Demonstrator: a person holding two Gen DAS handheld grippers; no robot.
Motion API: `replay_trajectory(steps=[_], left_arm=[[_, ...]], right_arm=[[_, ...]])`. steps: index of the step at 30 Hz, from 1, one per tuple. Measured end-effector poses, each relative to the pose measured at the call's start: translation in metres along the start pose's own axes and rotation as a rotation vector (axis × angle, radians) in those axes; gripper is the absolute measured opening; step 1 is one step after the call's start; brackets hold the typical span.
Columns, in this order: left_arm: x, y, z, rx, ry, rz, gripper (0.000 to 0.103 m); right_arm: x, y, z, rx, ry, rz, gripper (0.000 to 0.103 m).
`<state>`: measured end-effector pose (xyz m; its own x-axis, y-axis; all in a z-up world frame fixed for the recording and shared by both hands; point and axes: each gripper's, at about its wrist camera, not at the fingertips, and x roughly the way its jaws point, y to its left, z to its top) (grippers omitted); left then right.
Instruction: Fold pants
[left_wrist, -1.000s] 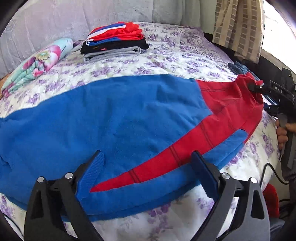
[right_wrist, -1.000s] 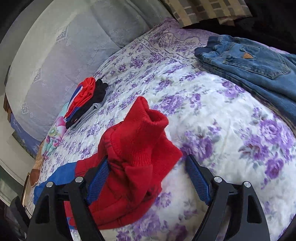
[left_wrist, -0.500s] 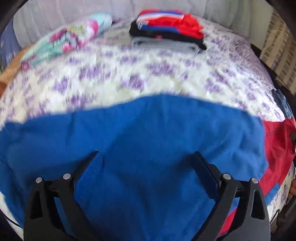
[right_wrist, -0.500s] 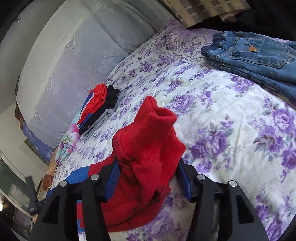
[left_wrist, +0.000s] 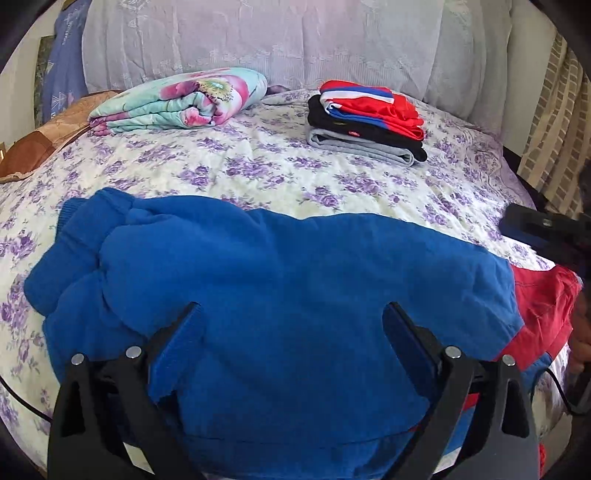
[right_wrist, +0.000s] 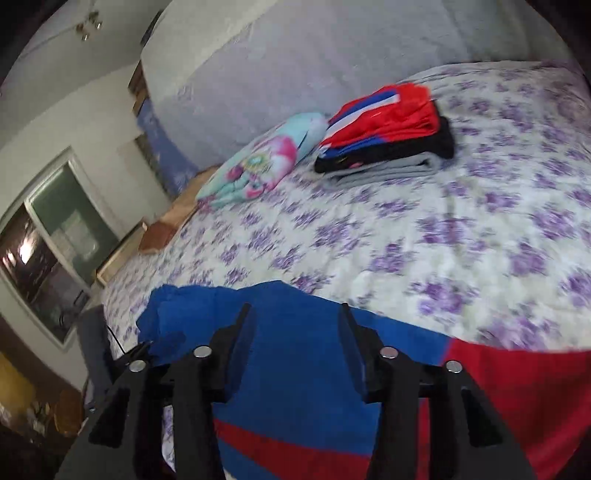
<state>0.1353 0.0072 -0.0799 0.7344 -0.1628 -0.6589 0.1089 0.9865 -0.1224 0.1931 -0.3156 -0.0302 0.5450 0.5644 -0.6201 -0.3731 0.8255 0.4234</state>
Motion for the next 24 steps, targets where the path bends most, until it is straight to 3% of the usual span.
replay_trajectory(steps=[4,9,12,15,20,24], left_arm=[[-0.002,0.025,0.0,-0.03,-0.012,0.045,0.095],[0.013,0.033,-0.002,-0.048,0.019,0.024,0.098],[0.016,0.032,-0.001,-0.043,0.021,0.014,0.098],[0.016,0.036,-0.001,-0.063,0.015,-0.006,0.098],[0.019,0.032,0.0,-0.055,0.02,0.011,0.098],[0.017,0.035,0.0,-0.071,0.007,-0.005,0.098]], right_arm=[[0.061,0.006,0.032,-0.049,0.11,0.004,0.036],[0.099,0.017,0.031,-0.117,0.227,-0.015,0.032],[0.114,0.02,0.021,-0.157,0.282,-0.038,0.019],[0.112,0.027,0.011,-0.202,0.267,-0.053,0.009],[0.099,0.033,0.022,-0.226,0.177,-0.082,0.006],[0.131,0.021,0.019,-0.21,0.28,-0.13,0.004]])
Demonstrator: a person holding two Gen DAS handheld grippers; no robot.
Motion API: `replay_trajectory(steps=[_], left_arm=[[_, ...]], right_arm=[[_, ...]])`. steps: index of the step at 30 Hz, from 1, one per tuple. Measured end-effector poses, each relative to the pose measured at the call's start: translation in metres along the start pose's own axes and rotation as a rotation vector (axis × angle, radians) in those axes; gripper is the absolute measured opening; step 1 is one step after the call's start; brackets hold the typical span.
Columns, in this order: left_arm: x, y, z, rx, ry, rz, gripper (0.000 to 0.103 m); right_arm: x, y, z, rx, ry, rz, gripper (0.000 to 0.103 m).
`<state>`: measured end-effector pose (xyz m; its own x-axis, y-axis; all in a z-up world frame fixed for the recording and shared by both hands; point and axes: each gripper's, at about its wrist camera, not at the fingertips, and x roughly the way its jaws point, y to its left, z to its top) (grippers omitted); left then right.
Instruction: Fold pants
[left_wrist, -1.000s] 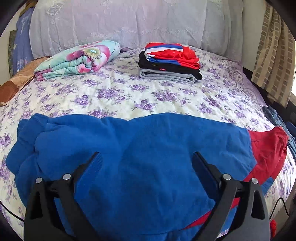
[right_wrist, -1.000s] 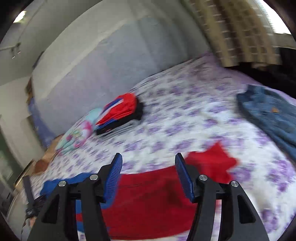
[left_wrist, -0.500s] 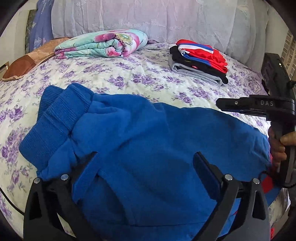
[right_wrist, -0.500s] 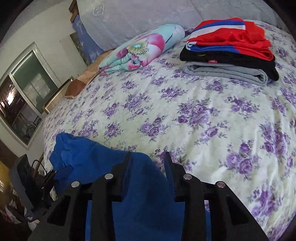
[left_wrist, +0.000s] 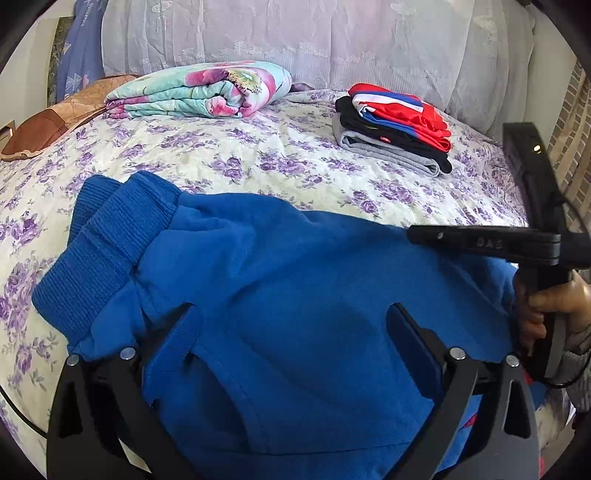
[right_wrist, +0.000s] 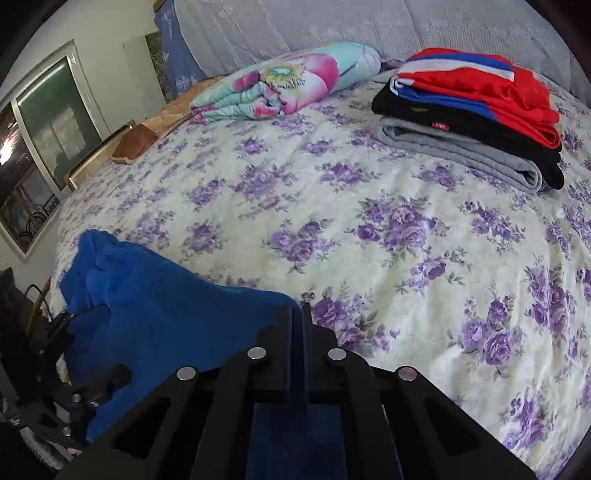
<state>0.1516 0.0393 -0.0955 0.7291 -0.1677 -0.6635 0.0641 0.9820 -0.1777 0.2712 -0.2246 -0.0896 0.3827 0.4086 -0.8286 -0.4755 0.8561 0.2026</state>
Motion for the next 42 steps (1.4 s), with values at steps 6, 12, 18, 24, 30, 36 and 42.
replay_trajectory(steps=[6,12,18,24,30,36,42], left_arm=[[-0.001,0.001,0.0,-0.009,-0.007,-0.01,0.098],[-0.001,-0.001,0.0,-0.007,-0.004,0.001,0.098],[0.0,0.0,0.0,-0.009,0.0,0.007,0.098],[0.0,0.0,-0.001,-0.003,0.002,0.011,0.098],[-0.017,0.012,-0.004,-0.039,-0.026,-0.021,0.098],[-0.049,0.028,-0.006,-0.056,-0.058,0.013,0.098],[-0.032,0.014,-0.02,0.115,0.021,0.199,0.097]], right_arm=[[-0.043,0.013,-0.002,0.009,-0.144,-0.025,0.018],[-0.007,0.035,-0.017,-0.05,0.016,0.033,0.015],[-0.042,0.033,-0.022,0.007,-0.112,0.071,0.018],[-0.04,0.028,-0.044,0.049,-0.074,0.072,0.032],[-0.151,0.039,-0.101,0.013,-0.358,0.181,0.067],[-0.16,0.008,-0.168,0.11,-0.274,0.073,0.082],[-0.124,0.023,-0.19,0.016,-0.215,-0.043,0.083]])
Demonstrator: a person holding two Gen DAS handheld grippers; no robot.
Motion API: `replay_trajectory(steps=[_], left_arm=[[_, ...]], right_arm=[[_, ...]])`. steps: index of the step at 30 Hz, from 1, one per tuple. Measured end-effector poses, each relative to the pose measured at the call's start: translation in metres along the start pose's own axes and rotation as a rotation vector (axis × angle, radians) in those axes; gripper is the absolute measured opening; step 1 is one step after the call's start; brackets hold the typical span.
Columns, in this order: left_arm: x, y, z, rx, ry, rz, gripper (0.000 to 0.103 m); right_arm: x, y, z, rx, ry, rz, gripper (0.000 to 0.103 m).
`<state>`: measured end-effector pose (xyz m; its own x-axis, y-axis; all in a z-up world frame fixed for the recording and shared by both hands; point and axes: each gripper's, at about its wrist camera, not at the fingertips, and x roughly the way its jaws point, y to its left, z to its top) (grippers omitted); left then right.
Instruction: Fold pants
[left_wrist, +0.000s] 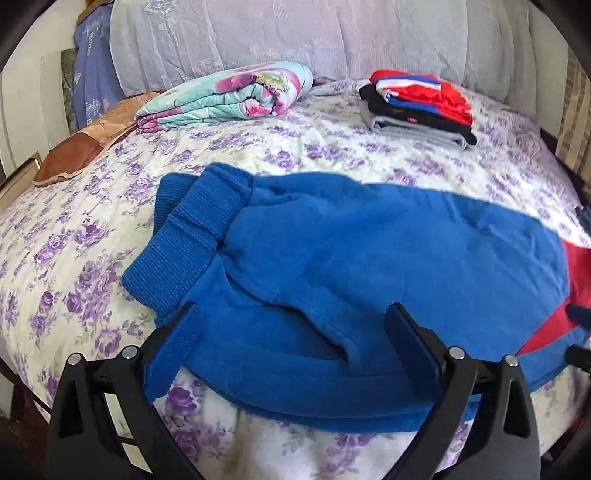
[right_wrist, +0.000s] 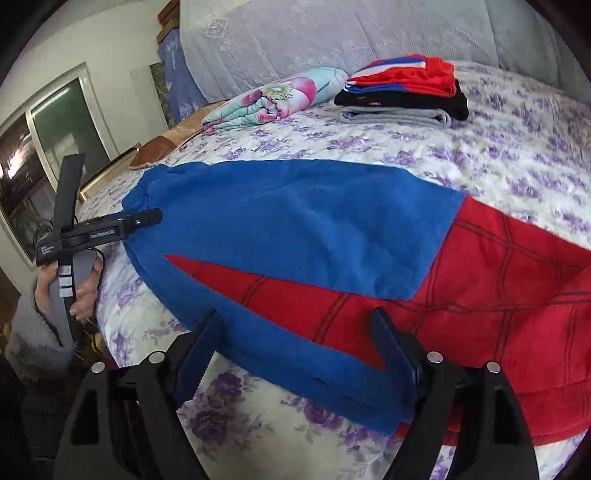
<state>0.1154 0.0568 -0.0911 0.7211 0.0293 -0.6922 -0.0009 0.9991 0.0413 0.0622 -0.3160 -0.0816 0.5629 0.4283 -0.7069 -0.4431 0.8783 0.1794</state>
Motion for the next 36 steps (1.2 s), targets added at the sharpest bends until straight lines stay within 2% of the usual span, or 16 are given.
replay_trajectory(steps=[3,4,6,8,9,10,11,12,15,18,21,24,27,32,36], left_arm=[[-0.032,0.001,0.004,-0.037,-0.115,-0.059,0.097],[-0.042,0.003,0.009,-0.043,-0.156,-0.062,0.098],[-0.046,0.005,0.017,-0.035,-0.197,0.009,0.098],[-0.023,0.018,0.024,-0.038,-0.151,0.114,0.098],[-0.003,0.028,0.025,-0.062,-0.077,0.155,0.098],[0.021,0.043,0.022,-0.113,0.031,0.184,0.098],[0.036,0.057,0.017,-0.182,0.105,0.13,0.099],[0.029,0.066,0.012,-0.221,0.049,0.099,0.099],[-0.006,0.072,0.008,-0.252,-0.076,0.057,0.099],[-0.039,0.077,0.011,-0.3,-0.218,0.008,0.099],[-0.047,0.067,0.019,-0.293,-0.23,-0.078,0.099],[-0.046,0.042,0.023,-0.23,-0.208,-0.139,0.099],[-0.037,0.01,0.02,-0.157,-0.17,-0.153,0.099],[-0.029,-0.024,0.01,-0.085,-0.108,-0.191,0.099],[-0.029,-0.038,0.007,-0.043,-0.099,-0.206,0.099]], right_arm=[[-0.019,-0.003,-0.001,0.053,-0.071,0.082,0.083],[-0.019,-0.005,-0.003,0.07,-0.064,0.114,0.083],[-0.006,-0.014,-0.01,0.097,0.003,0.131,0.084],[-0.007,-0.011,-0.013,0.079,-0.034,0.121,0.084],[-0.008,-0.008,-0.012,0.067,-0.031,0.112,0.084],[-0.012,-0.008,-0.01,0.068,-0.037,0.115,0.084],[-0.019,-0.01,-0.009,0.089,-0.055,0.123,0.084],[-0.028,-0.015,-0.009,0.114,-0.078,0.119,0.084],[-0.072,-0.049,-0.01,0.227,-0.183,0.058,0.084],[-0.121,-0.103,-0.028,0.446,-0.258,-0.054,0.084],[-0.158,-0.155,-0.064,0.712,-0.292,-0.171,0.082],[-0.168,-0.187,-0.097,0.899,-0.302,-0.168,0.08],[-0.158,-0.194,-0.1,0.912,-0.319,-0.151,0.08],[-0.133,-0.206,-0.08,0.876,-0.307,-0.142,0.08],[-0.118,-0.207,-0.067,0.811,-0.285,-0.215,0.079]])
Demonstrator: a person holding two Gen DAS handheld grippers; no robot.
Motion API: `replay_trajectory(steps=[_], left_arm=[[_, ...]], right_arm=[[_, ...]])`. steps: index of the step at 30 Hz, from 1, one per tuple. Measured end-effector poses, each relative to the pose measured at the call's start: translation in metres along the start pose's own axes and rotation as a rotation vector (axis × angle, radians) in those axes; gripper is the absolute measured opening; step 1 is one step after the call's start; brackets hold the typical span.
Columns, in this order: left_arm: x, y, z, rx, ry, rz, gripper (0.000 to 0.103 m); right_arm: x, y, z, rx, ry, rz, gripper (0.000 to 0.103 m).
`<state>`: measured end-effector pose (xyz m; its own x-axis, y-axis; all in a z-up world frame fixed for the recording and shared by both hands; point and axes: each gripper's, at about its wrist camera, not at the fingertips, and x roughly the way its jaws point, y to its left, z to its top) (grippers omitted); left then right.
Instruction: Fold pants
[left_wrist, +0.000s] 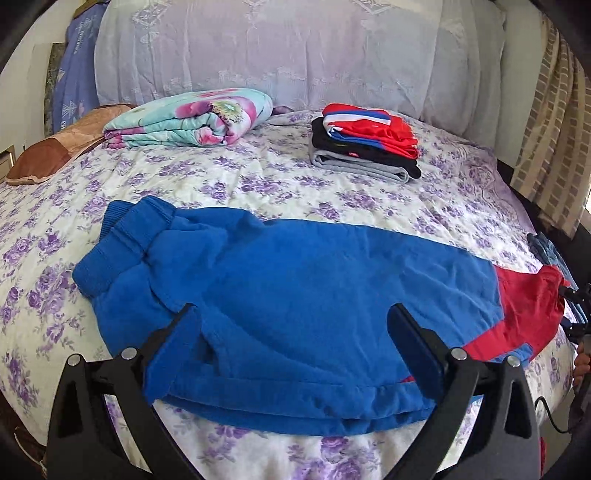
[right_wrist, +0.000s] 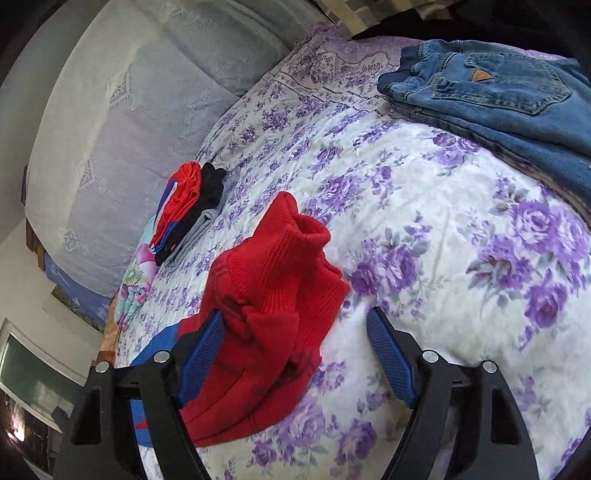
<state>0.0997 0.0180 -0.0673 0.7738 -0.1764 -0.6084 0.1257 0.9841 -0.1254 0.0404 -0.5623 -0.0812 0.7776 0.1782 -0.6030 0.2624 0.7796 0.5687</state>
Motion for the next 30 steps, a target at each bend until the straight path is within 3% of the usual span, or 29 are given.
replay_trajectory(steps=[2,4,7,9,13,17,19,23,26,28,30], left_arm=[[0.004,-0.002,-0.002,0.021,0.009,0.017,0.099],[0.013,-0.001,-0.005,0.029,0.032,0.055,0.099],[0.022,0.01,-0.009,0.005,0.074,0.087,0.099],[0.019,0.02,-0.007,-0.02,0.069,0.092,0.099],[-0.01,0.048,0.007,-0.08,-0.032,0.121,0.099],[-0.031,0.087,0.017,-0.17,-0.075,0.153,0.099],[-0.04,0.108,0.019,-0.229,-0.091,0.167,0.099],[-0.049,0.142,0.021,-0.339,-0.083,0.166,0.099],[-0.054,0.153,0.02,-0.361,-0.078,0.184,0.099],[-0.056,0.154,0.02,-0.341,-0.075,0.201,0.099],[-0.058,0.153,0.02,-0.31,-0.079,0.225,0.099]], right_arm=[[0.006,0.009,-0.004,-0.069,-0.013,-0.038,0.075],[0.008,0.008,-0.006,-0.075,-0.022,-0.034,0.043],[0.003,-0.002,-0.006,0.0,-0.05,0.035,0.03],[-0.005,0.001,-0.007,0.013,-0.079,0.047,0.028],[-0.026,0.036,-0.007,-0.074,-0.17,0.02,0.027],[-0.041,0.12,-0.019,-0.396,-0.272,-0.055,0.027],[-0.035,0.163,-0.032,-0.547,-0.282,-0.057,0.027],[0.004,0.239,-0.083,-0.828,-0.231,-0.033,0.027],[0.051,0.275,-0.138,-1.058,-0.036,-0.016,0.04],[0.064,0.28,-0.163,-1.103,0.056,0.037,0.047],[0.054,0.277,-0.165,-1.073,0.061,0.079,0.047]])
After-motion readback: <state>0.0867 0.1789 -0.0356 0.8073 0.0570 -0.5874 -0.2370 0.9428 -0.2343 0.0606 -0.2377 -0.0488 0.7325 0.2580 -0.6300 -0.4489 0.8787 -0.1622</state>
